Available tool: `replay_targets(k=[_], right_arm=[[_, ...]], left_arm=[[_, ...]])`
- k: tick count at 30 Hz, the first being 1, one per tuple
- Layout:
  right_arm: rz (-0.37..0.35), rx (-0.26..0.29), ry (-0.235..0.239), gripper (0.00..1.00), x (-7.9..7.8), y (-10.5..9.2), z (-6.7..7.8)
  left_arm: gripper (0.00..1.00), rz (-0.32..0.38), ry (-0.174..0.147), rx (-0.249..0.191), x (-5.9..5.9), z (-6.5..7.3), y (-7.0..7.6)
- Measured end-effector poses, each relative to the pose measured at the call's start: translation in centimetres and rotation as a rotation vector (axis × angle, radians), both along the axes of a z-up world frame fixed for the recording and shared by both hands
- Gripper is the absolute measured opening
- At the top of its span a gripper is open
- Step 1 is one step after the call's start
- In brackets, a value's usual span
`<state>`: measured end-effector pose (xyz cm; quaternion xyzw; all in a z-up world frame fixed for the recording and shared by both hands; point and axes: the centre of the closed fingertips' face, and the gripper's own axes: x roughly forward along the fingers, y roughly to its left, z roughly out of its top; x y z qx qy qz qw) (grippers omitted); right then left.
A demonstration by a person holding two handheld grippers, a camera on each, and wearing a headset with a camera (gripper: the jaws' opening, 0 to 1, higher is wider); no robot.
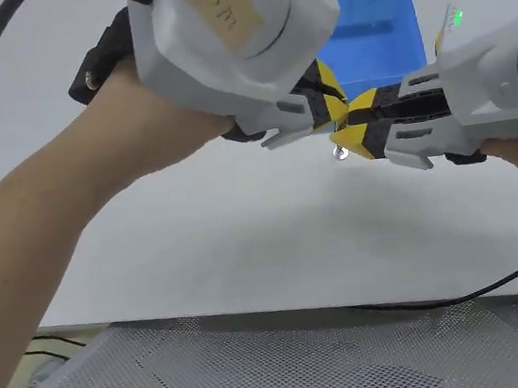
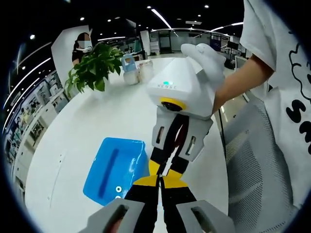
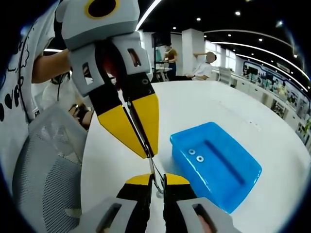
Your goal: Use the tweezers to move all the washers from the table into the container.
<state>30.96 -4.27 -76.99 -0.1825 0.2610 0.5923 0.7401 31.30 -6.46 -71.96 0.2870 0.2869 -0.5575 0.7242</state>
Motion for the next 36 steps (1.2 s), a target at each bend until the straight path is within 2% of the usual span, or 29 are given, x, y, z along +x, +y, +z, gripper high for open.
replay_targets(k=[15, 23, 27, 36], right_arm=[[-0.001, 0.005, 0.010, 0.05, 0.4, 0.1, -0.1], [0.002, -0.010, 0.007, 0.04, 0.4, -0.1, -0.1], [0.008, 0.001, -0.010, 0.04, 0.4, 0.0, 1.3], [-0.001, 0.040, -0.052, 0.04, 1.3, 0.3, 4.1]], left_arm=[[0.00, 0.014, -0.002, -0.010, 0.1, 0.0, 0.0], [0.00, -0.005, -0.016, 0.011, -0.3, 0.2, -0.1], [0.00, -0.022, -0.044, 0.018, -0.5, 1.4, -0.2], [0.00, -0.013, -0.092, -0.018, 0.1, 4.5, -0.3]])
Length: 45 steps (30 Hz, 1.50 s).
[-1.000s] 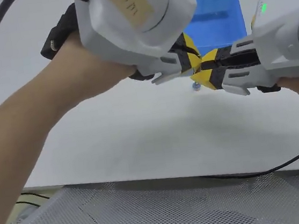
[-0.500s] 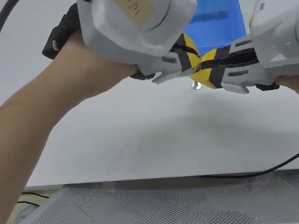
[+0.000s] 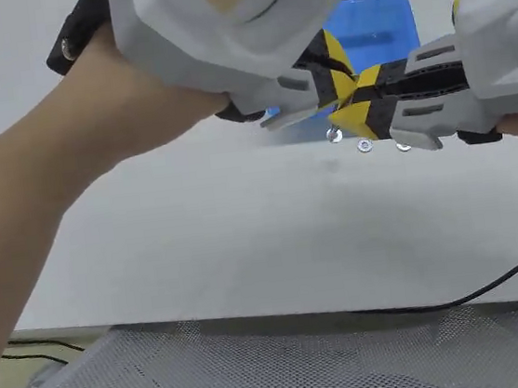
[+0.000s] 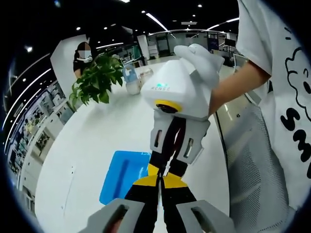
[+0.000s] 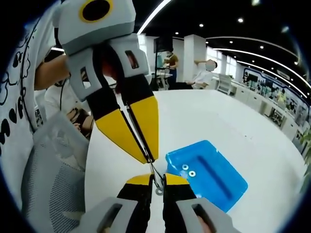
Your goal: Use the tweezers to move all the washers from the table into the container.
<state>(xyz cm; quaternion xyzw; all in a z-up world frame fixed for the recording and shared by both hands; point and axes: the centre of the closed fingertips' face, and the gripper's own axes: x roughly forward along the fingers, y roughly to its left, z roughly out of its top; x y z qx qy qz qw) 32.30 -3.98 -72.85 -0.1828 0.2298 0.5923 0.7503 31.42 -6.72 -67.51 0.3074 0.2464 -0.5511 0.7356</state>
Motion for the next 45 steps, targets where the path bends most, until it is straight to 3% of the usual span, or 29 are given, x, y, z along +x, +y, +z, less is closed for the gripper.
replay_targets(k=[11, 15, 17, 29, 37, 45], right_arm=[[-0.054, 0.047, -0.062, 0.04, 1.9, -0.1, 2.4], [-0.074, 0.039, -0.088, 0.04, 2.9, 0.0, 2.4], [-0.082, 0.009, -0.133, 0.04, 3.6, -0.1, 2.3], [-0.111, -0.001, -0.119, 0.04, 5.8, 0.3, 0.3], [-0.127, -0.020, -0.100, 0.04, 6.5, 0.5, -2.5], [-0.136, -0.029, -0.092, 0.04, 7.0, 0.9, -3.0]], left_arm=[[0.00, 0.026, -0.072, -0.056, 1.8, 2.4, -0.4], [0.00, 0.045, -0.091, -0.069, 2.6, 2.4, -0.4], [0.00, 0.053, -0.098, -0.081, 3.1, 2.3, -0.4], [0.00, 0.124, -0.083, -0.105, 5.8, 0.2, 0.0], [0.00, 0.144, -0.059, -0.085, 6.4, -2.0, 0.4], [0.00, 0.166, -0.044, -0.081, 7.1, -3.0, 0.7]])
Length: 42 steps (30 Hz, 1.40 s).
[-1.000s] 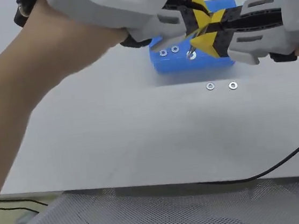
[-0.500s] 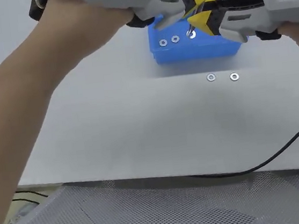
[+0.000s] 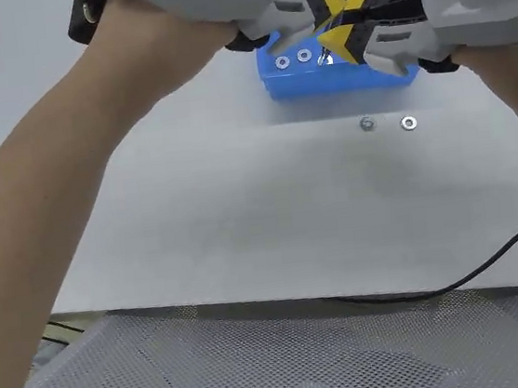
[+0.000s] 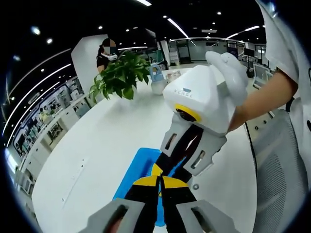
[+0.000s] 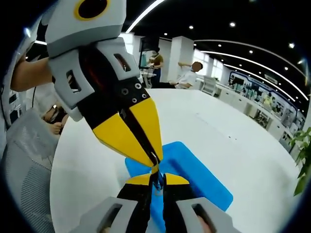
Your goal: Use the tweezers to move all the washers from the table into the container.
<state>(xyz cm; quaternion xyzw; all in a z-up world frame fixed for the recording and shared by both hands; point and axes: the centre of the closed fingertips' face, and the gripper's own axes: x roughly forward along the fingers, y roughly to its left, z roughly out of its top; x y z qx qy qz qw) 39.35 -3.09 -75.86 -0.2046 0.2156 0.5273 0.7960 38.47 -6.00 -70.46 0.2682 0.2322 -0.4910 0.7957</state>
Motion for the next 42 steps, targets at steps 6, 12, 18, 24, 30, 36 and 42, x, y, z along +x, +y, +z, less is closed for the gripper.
replay_targets(k=[6, 12, 18, 24, 30, 36, 42], right_arm=[[-0.001, -0.008, 0.012, 0.04, 0.2, 0.1, -0.4], [-0.004, -0.015, 0.021, 0.04, 0.5, -0.1, -1.0], [-0.015, -0.006, 0.031, 0.04, 0.5, 0.0, -1.2], [-0.031, 0.003, 0.043, 0.05, 0.5, 0.1, -1.1], [-0.052, 0.036, 0.044, 0.06, 0.2, -0.1, -0.1], [-0.067, 0.074, 0.031, 0.06, -0.2, -0.5, 1.5], [-0.079, 0.087, -0.006, 0.06, -1.3, -0.7, 3.5]], left_arm=[[0.00, 0.009, 0.007, -0.002, 0.2, -0.5, 0.2], [0.00, 0.006, 0.009, 0.005, 0.3, -0.9, 0.1], [0.00, 0.006, 0.008, 0.006, 0.3, -1.2, 0.1], [0.00, 0.014, 0.009, 0.009, 0.2, -1.1, 0.3], [0.00, 0.016, -0.008, 0.010, -0.2, -0.2, 0.3], [0.00, 0.018, -0.036, -0.002, -0.9, 1.4, 0.0], [0.00, 0.015, -0.066, -0.023, -2.1, 3.5, -0.4]])
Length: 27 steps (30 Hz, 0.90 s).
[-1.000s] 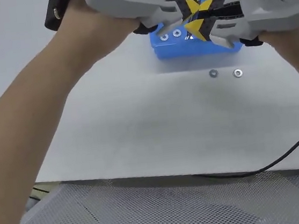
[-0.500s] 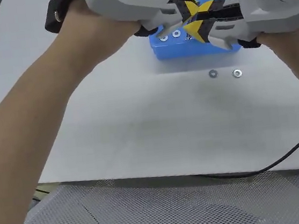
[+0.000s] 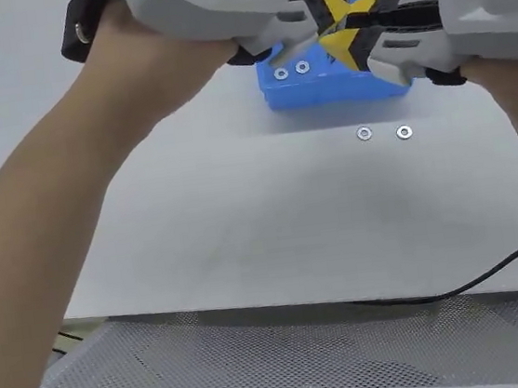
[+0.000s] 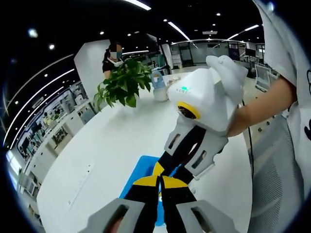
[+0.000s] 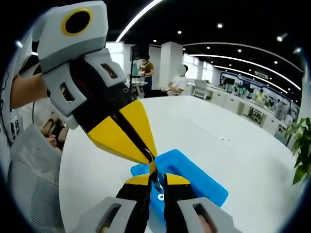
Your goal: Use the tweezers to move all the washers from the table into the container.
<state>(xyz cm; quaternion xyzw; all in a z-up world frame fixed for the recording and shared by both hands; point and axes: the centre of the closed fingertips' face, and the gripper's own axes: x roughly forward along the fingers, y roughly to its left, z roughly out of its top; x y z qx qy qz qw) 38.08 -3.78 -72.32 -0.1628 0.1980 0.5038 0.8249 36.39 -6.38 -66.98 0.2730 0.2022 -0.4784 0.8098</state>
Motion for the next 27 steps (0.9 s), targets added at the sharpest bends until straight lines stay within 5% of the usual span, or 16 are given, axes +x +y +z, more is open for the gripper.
replay_targets(k=[9, 13, 18, 27], right_arm=[[-0.028, 0.032, 0.012, 0.06, -2.0, -1.4, 1.3], [-0.032, 0.014, 0.032, 0.06, -3.2, -1.8, 0.5], [-0.035, 0.003, 0.070, 0.06, -4.8, -2.0, -0.4], [-0.046, -0.022, 0.116, 0.06, -4.7, -2.7, -2.6]], left_arm=[[0.00, -0.027, -0.006, -0.027, -2.2, 1.3, -1.2], [0.00, -0.039, 0.012, -0.033, -2.0, 0.4, -1.2], [0.00, -0.040, 0.057, -0.042, -4.1, -0.6, -2.2], [0.00, -0.044, 0.091, -0.034, -4.5, -2.5, -2.8]])
